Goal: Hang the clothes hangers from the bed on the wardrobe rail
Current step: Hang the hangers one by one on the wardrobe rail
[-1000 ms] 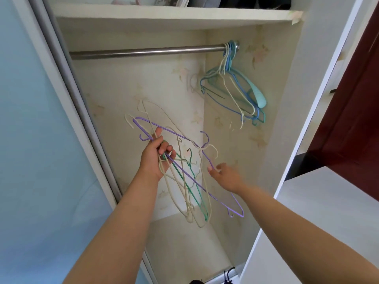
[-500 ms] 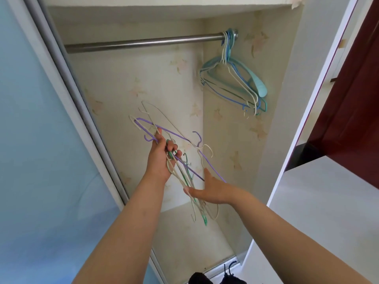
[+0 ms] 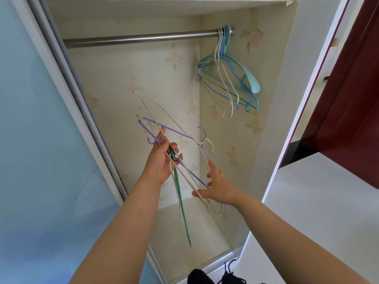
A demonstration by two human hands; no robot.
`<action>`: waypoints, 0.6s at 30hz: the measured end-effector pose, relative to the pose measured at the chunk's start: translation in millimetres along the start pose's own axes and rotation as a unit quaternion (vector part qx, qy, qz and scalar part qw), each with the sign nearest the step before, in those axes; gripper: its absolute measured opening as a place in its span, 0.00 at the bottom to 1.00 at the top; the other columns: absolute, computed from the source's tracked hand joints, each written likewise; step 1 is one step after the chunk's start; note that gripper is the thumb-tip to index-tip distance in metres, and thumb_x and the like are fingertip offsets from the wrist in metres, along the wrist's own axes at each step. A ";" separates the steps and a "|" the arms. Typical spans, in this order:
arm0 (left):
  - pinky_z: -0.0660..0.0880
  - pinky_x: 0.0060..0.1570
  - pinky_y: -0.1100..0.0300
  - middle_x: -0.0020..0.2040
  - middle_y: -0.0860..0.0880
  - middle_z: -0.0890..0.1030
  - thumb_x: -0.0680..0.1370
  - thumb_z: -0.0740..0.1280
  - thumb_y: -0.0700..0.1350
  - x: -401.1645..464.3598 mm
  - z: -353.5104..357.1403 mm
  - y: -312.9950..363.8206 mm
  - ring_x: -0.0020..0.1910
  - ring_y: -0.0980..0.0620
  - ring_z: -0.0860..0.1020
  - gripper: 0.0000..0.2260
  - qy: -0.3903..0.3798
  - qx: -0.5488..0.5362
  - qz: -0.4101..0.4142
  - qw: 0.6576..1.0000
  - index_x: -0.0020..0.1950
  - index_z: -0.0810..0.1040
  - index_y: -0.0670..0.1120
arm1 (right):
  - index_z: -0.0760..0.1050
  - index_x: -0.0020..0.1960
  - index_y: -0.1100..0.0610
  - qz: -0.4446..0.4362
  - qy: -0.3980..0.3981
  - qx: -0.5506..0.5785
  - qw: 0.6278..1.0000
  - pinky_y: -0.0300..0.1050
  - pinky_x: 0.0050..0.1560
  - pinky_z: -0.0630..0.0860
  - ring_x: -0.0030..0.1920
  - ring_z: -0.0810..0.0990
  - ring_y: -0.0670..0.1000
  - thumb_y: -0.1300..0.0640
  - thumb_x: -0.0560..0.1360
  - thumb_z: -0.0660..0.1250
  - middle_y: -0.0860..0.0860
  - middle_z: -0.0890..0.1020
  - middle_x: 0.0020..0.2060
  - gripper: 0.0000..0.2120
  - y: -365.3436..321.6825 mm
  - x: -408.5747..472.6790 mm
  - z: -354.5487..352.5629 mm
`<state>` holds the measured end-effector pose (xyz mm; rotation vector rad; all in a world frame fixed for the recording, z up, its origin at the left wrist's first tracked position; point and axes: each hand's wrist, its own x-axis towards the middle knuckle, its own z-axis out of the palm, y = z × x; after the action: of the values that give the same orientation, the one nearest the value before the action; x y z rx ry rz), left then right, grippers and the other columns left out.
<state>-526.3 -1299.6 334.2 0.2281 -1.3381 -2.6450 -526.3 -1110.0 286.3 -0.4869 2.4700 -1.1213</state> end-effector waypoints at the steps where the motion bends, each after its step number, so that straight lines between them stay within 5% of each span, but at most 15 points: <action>1: 0.73 0.45 0.54 0.35 0.50 0.72 0.84 0.54 0.46 -1.3 -0.6 -0.1 0.36 0.53 0.71 0.16 -0.003 0.001 0.000 1.000 0.69 0.69 0.60 | 0.37 0.77 0.48 -0.003 0.010 0.002 1.000 0.50 0.64 0.71 0.63 0.72 0.50 0.42 0.66 0.76 0.53 0.60 0.70 0.57 0.6 -1.7 0.1; 6: 0.73 0.37 0.57 0.41 0.48 0.78 0.84 0.57 0.44 -4.7 -3.5 -0.3 0.35 0.54 0.74 0.17 0.007 -0.007 0.014 1.000 0.70 0.68 0.59 | 0.36 0.77 0.49 -0.017 0.073 0.042 0.996 0.46 0.58 0.73 0.49 0.73 0.46 0.46 0.70 0.73 0.47 0.62 0.66 0.53 1.5 -6.9 1.4; 18: 0.67 0.30 0.62 0.41 0.47 0.85 0.83 0.59 0.45 -8.6 -13.5 -4.4 0.32 0.53 0.68 0.16 0.119 -0.055 0.031 0.991 0.70 0.66 0.56 | 0.42 0.78 0.51 -0.012 0.158 0.113 0.981 0.47 0.58 0.74 0.48 0.71 0.47 0.42 0.68 0.74 0.46 0.62 0.66 0.52 6.1 -18.1 1.0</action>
<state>-515.4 -1305.7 323.2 0.4621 -1.1040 -2.5356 -511.1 -1098.6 284.5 -0.2891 2.5532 -1.5732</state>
